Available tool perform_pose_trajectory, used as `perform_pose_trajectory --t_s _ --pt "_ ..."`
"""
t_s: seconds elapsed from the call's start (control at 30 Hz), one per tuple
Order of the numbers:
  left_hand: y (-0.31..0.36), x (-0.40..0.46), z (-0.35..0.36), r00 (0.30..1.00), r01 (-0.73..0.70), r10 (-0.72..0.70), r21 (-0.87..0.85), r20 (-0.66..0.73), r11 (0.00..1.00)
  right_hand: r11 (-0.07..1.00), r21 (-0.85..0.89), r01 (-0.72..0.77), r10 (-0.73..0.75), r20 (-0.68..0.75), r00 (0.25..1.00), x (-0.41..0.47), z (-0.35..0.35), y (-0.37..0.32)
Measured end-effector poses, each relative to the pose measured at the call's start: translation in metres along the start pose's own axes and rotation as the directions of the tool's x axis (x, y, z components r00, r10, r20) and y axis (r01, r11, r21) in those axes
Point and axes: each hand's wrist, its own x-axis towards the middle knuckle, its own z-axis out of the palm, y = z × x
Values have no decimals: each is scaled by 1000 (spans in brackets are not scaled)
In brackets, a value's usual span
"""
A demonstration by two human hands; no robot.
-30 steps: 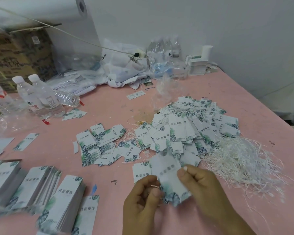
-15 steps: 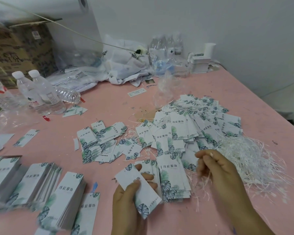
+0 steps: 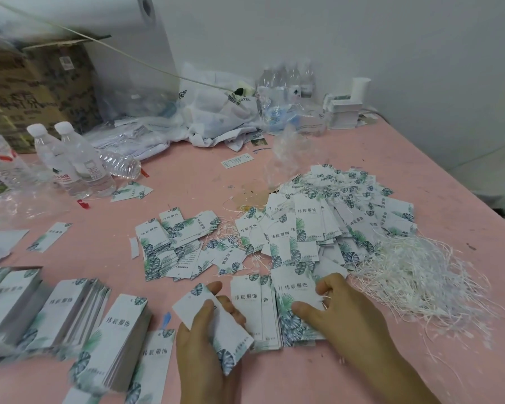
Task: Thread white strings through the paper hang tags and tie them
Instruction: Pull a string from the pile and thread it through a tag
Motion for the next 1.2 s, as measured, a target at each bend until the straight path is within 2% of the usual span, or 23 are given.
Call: perform_pose_trajectory --t_s 0.13,0.23,0.4,0.6,0.8,1.0,1.1,1.17,1.2 --pt "1 6 -6 991 -91 99 90 -91 992 997 71 -33 32 17 999 1 -2 3" --pt "1 13 -9 984 -60 88 182 -153 981 985 161 -56 49 47 998 3 -4 7" --pt "-4 14 -6 991 98 -73 234 -114 967 967 241 -82 64 78 995 8 -3 11" --pt "-5 12 -9 998 51 -40 273 -46 961 919 391 -49 7 107 994 12 -3 18" --pt "-4 -1 5 976 203 -210 118 51 972 897 442 3 -52 99 994 15 -10 19" --pt "-5 -8 8 966 232 -250 213 61 949 874 486 -13 -55 125 991 15 -12 18" --pt "-2 -12 9 954 271 -290 193 80 943 877 480 31 -72 68 995 15 -19 21" --pt "-1 -14 10 950 282 -299 164 87 945 821 570 31 -57 27 998 13 -31 24" --pt "-1 -14 11 950 285 -300 149 91 947 714 700 -21 -30 61 998 13 -38 27"
